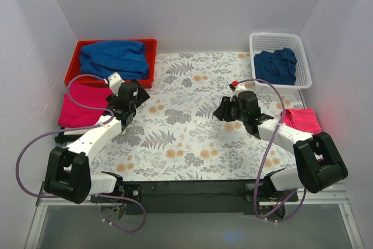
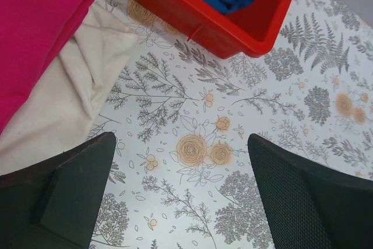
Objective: Fold and stack the t-shirts
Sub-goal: Put the neatly folded tshirt into the corner of the board with the left arm
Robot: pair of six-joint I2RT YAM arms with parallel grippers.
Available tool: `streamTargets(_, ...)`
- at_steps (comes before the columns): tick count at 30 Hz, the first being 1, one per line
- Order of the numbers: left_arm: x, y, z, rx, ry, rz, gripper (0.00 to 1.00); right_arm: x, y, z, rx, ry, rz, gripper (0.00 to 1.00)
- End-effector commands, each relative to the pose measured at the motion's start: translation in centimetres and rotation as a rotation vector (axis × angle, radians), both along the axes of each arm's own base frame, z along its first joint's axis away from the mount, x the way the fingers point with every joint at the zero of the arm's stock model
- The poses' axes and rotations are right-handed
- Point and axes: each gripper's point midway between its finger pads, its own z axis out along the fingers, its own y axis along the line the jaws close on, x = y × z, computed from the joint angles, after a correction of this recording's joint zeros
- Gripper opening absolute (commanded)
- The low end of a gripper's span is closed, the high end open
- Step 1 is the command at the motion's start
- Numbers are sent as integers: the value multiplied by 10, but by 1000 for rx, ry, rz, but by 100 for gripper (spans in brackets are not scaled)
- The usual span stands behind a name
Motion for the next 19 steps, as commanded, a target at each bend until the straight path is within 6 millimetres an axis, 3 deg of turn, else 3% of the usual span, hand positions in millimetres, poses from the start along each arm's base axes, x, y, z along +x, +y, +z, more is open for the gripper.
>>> streamTargets(1, -14, 3, 5, 36, 14, -7, 96, -2, 2, 2, 12, -18, 8, 43)
streamTargets(9, -25, -8, 20, 52, -28, -85, 96, -8, -2, 0, 9, -19, -1, 42)
streamTargets(19, -30, -16, 15, 108, 0, -94, 96, -11, -5, -2, 6, -20, -6, 42)
